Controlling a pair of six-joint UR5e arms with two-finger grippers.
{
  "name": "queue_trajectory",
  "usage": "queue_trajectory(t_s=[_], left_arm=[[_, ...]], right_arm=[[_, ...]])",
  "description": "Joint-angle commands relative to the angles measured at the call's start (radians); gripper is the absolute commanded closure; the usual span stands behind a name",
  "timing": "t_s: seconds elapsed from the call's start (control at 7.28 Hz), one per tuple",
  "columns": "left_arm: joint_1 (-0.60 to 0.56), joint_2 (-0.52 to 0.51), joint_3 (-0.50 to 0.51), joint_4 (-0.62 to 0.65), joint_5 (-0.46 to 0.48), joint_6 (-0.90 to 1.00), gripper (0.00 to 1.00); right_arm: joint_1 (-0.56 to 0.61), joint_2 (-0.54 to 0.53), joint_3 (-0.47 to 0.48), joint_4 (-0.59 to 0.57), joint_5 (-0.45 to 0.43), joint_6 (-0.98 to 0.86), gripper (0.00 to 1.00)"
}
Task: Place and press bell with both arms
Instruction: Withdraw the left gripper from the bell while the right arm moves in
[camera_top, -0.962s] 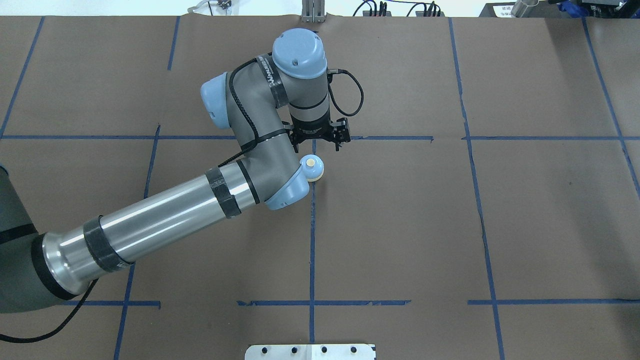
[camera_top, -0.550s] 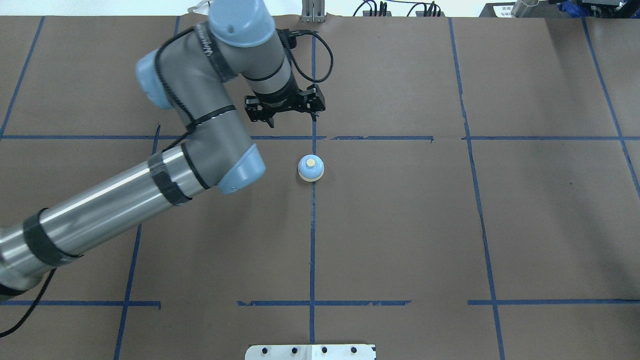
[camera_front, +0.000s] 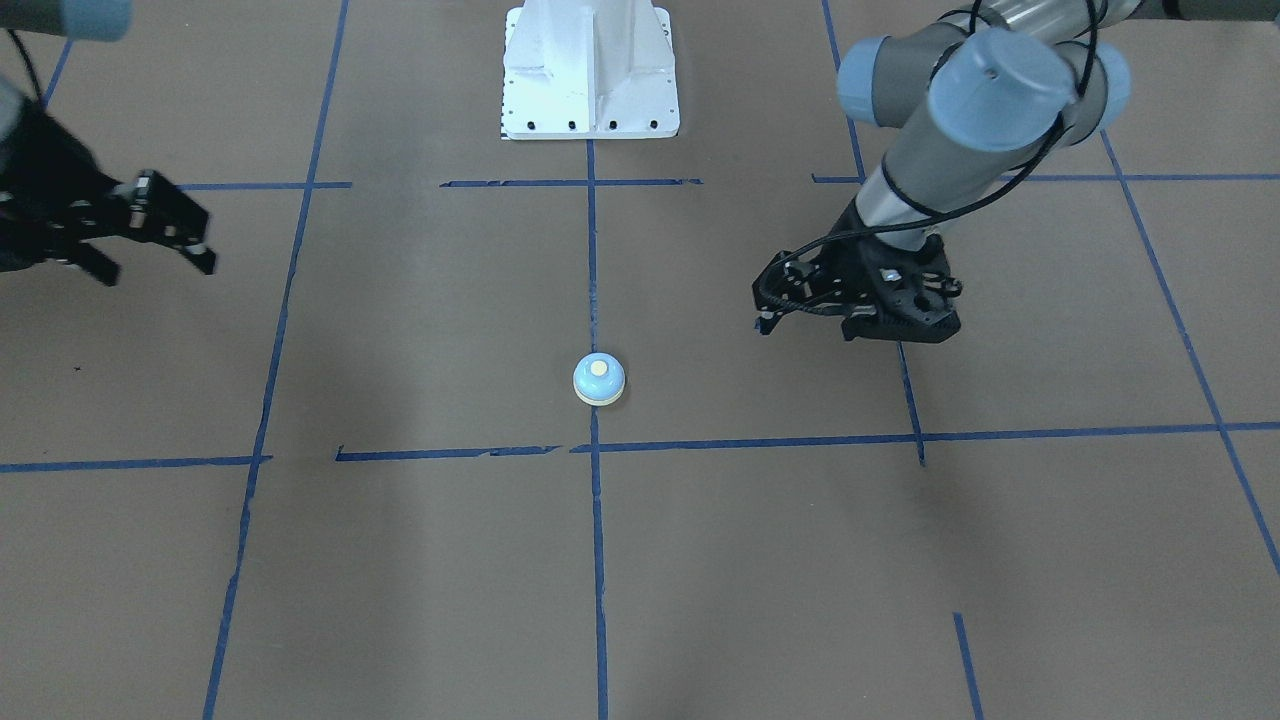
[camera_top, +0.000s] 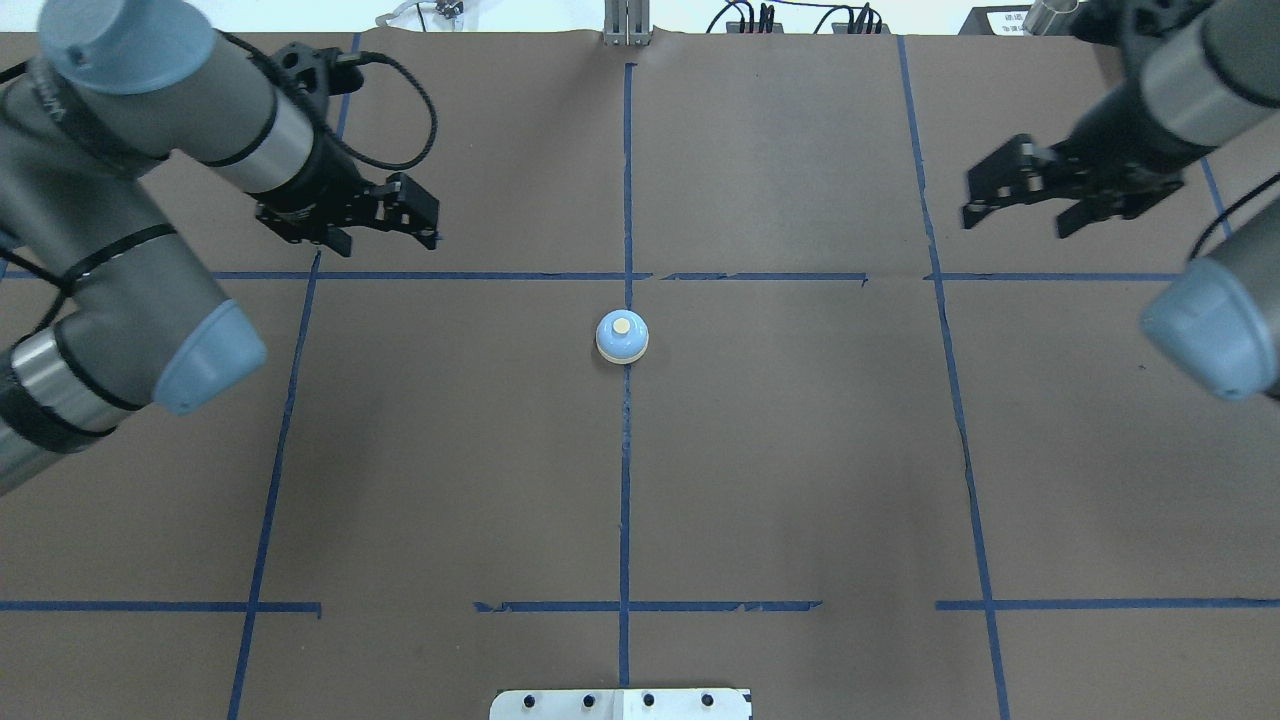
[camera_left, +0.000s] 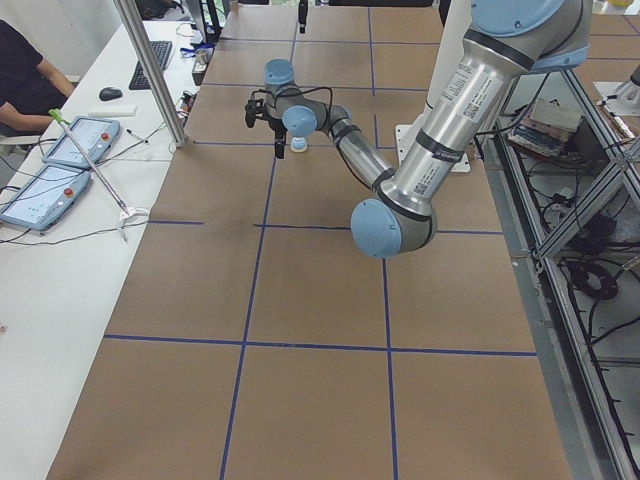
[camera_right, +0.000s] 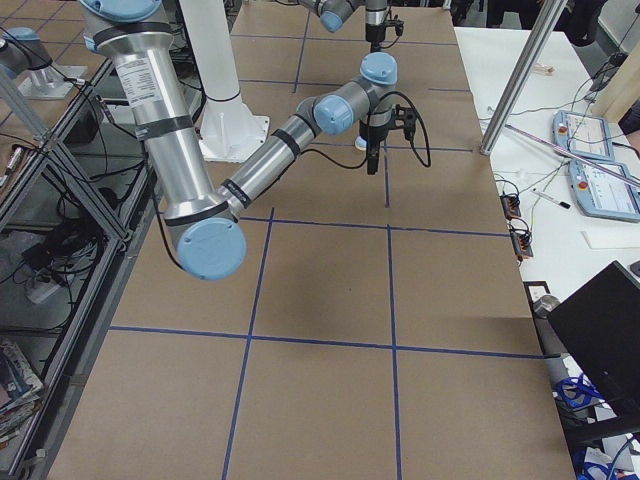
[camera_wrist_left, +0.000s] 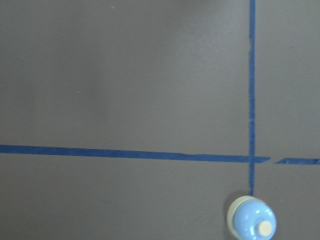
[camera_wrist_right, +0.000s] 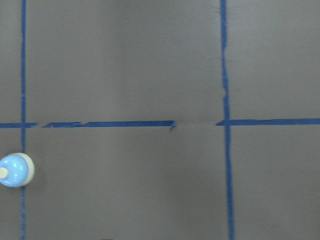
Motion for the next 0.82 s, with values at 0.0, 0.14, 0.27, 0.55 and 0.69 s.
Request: queue_trajectory(t_s=[0.0,0.14,0.27,0.55,0.69], left_arm=[[-0.056,0.177,-0.092,-0.002,-0.002,0.149,0.0],[-0.081,0.208,-0.095,-0.002,-0.003,0.189,0.0],[-0.094,0.248,-0.107,-0.003,-0.003,0.194,0.0],[-0.108,0.291,-0.13,-0.005,-0.003,0.194,0.0],[-0.107,0.291,-0.136,-0.003,0.001,0.192,0.0]], right_arm=[[-0.23,0.245,-0.127,0.001,-0.192,0.314,0.0],[-0.301,0.361,-0.249,0.003,-0.254,0.379,0.02],[-0.335,0.402,-0.361,0.091,-0.268,0.437,0.28],[-0.358,0.443,-0.6,0.363,-0.267,0.6,0.93],[-0.375,0.448,-0.617,0.365,-0.267,0.607,1.0]])
